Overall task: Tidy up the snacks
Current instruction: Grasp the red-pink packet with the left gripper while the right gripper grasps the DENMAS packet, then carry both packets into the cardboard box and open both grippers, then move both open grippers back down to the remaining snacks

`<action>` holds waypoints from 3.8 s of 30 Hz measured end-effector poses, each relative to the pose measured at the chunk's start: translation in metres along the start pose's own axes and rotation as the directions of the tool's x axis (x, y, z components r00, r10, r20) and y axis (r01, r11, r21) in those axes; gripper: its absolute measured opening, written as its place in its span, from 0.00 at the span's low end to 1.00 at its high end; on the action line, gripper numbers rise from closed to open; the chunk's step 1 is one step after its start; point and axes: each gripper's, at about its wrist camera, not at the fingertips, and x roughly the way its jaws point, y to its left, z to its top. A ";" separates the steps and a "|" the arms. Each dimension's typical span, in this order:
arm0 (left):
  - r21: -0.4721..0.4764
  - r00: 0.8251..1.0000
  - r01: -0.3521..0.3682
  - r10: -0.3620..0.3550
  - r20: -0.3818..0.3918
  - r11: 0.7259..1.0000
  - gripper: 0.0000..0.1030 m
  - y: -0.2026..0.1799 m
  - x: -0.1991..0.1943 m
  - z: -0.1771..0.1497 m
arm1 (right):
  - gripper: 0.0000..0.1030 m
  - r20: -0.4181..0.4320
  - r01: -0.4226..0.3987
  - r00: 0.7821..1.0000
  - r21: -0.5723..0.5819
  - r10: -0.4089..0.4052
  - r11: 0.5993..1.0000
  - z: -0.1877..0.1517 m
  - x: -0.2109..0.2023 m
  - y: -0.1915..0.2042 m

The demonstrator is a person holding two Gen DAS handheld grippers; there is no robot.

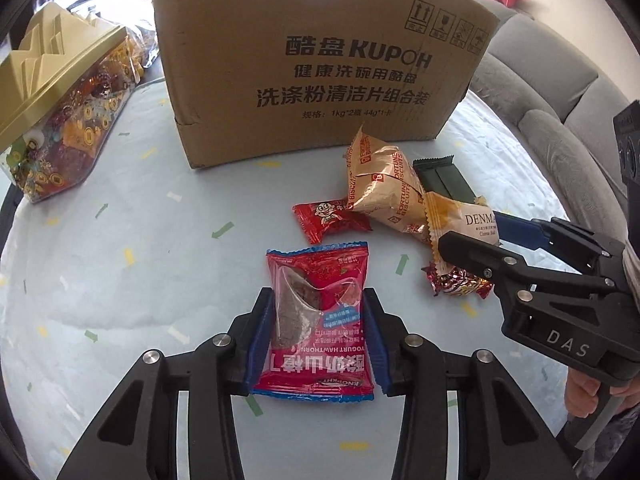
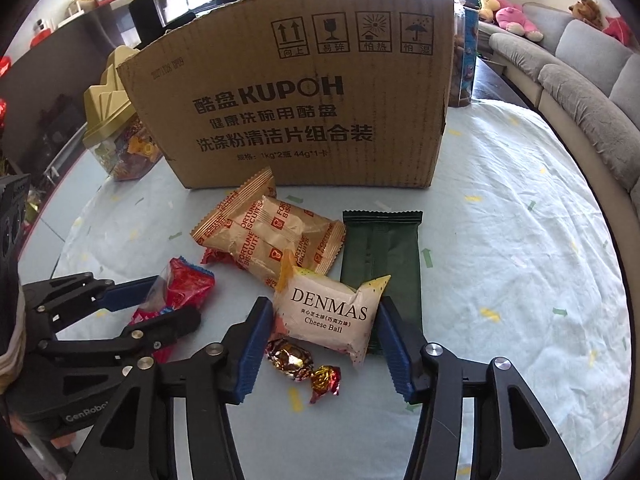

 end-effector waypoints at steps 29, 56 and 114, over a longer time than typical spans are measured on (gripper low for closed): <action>-0.011 0.947 -0.022 0.024 0.320 1.000 0.41 -0.012 -0.119 0.019 | 0.47 0.245 -0.002 0.969 -0.044 0.013 0.999 0.026 -0.091 0.014; -0.013 0.874 -0.083 0.079 0.480 0.996 0.41 0.002 -0.147 0.127 | 0.48 0.415 0.010 0.910 -0.081 0.024 0.997 0.129 -0.115 0.016; 0.021 0.894 -0.103 0.084 0.439 0.994 0.71 -0.021 -0.150 0.080 | 0.68 0.399 0.072 0.915 -0.035 -0.052 0.997 0.087 -0.128 0.003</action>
